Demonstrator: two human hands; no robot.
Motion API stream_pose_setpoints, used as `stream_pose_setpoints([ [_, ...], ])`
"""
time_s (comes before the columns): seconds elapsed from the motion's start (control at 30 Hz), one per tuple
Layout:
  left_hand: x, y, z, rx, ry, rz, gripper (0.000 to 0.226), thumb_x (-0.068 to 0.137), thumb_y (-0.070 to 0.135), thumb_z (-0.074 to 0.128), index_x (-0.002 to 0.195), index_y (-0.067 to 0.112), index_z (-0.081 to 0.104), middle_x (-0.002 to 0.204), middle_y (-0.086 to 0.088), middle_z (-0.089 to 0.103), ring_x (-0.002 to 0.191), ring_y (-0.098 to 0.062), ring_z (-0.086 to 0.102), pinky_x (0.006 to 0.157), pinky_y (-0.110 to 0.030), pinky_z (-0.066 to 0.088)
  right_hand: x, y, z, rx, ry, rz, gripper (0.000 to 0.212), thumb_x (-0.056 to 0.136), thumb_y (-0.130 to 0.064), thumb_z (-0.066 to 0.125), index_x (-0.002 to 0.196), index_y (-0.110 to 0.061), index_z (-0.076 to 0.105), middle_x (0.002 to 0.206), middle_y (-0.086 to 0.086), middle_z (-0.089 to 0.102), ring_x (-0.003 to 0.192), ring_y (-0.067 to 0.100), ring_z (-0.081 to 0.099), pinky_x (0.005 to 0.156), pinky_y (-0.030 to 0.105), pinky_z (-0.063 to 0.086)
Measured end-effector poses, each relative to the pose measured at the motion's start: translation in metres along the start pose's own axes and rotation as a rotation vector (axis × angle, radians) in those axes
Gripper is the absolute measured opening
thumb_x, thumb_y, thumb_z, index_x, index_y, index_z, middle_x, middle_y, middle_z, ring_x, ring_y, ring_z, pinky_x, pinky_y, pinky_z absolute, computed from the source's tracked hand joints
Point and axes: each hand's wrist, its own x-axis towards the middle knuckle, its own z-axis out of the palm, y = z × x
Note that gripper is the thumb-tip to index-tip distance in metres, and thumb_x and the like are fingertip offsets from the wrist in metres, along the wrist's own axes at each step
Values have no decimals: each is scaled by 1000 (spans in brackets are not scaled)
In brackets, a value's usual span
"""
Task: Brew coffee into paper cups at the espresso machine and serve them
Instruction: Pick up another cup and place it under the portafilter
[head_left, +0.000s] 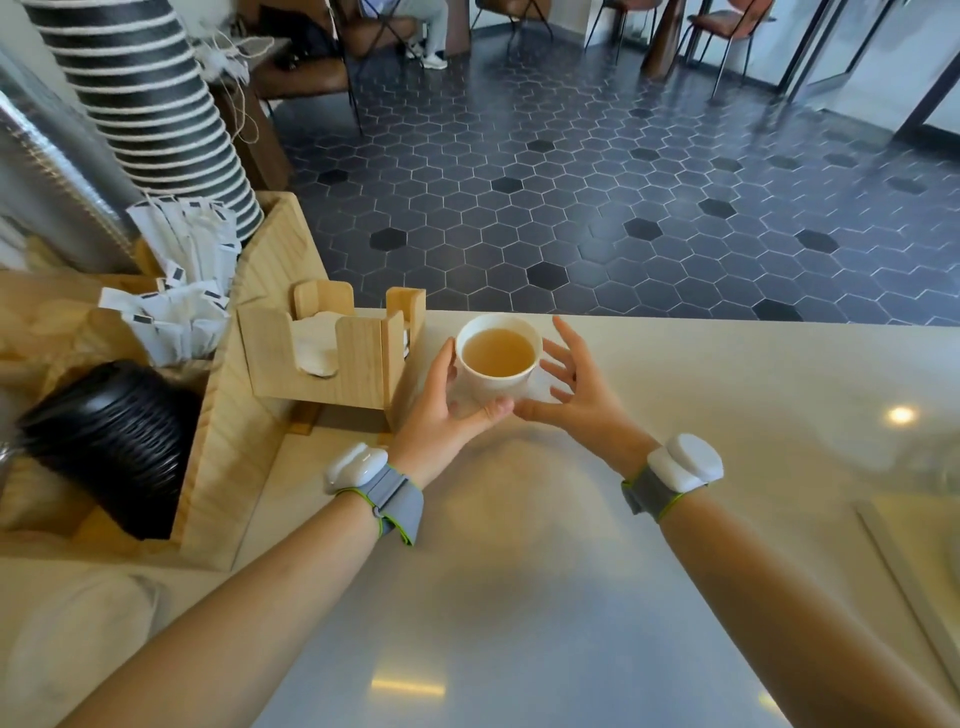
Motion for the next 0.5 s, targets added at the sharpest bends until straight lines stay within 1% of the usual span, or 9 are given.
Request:
stream_pose_setpoints([
  [0.07, -14, 6, -3, -6, -3, -2, 90, 76, 46, 69, 149, 35, 16, 155, 10, 25, 142, -11, 23, 115, -49, 26, -12, -10, -4, -3, 22, -20, 106, 63, -36, 74, 147, -34, 9, 154, -3, 25, 138, 20, 32, 109, 38, 31],
  [0.2, -42, 16, -11, -43, -9, 11, 83, 77, 47, 70, 143, 44, 20, 157, 14, 18, 143, -6, 18, 116, -48, 24, -38, -29, -8, 4, 66, -80, 102, 66, -34, 73, 147, -34, 12, 154, -6, 25, 138, 17, 32, 110, 38, 29],
  [0.27, -54, 23, -18, -84, -5, 26, 84, 75, 47, 74, 141, 48, 21, 155, 18, 20, 142, -2, 19, 116, -47, 25, -51, -40, -7, 17, 83, -116, 101, 65, -37, 73, 147, -34, 13, 155, -7, 23, 138, 15, 30, 111, 40, 27],
  [0.33, -69, 32, -28, -109, 0, 58, 88, 74, 45, 76, 144, 45, 23, 152, 22, 25, 138, 6, 23, 115, -42, 27, -63, -53, -5, 16, 78, -153, 99, 66, -40, 72, 146, -37, 15, 155, -11, 21, 137, 10, 29, 111, 39, 26],
  [0.37, -77, 36, -35, -124, 6, 76, 89, 74, 43, 77, 145, 44, 24, 152, 22, 26, 135, 11, 25, 114, -36, 30, -69, -60, -1, 12, 67, -170, 97, 66, -40, 72, 144, -39, 15, 153, -16, 21, 135, 7, 28, 111, 38, 26],
  [0.43, -93, 45, -49, -138, 15, 102, 89, 71, 45, 78, 143, 46, 25, 154, 17, 24, 128, 20, 29, 106, -18, 36, -76, -73, 7, 1, 12, -190, 94, 65, -41, 72, 141, -44, 17, 143, -32, 23, 133, 3, 27, 110, 39, 25],
  [0.47, -102, 48, -57, -129, 37, 103, 90, 69, 50, 78, 142, 49, 25, 154, 17, 23, 128, 21, 27, 106, -17, 34, -82, -80, 13, -5, -17, -203, 94, 65, -41, 73, 140, -48, 18, 136, -41, 24, 132, 1, 28, 110, 38, 25],
  [0.5, -123, 52, -72, -100, 77, 121, 94, 65, 56, 78, 142, 51, 25, 154, 19, 21, 132, 17, 23, 111, -24, 29, -91, -92, 29, -19, -55, -239, 95, 64, -42, 74, 139, -51, 17, 130, -46, 25, 131, 0, 29, 109, 38, 26],
])
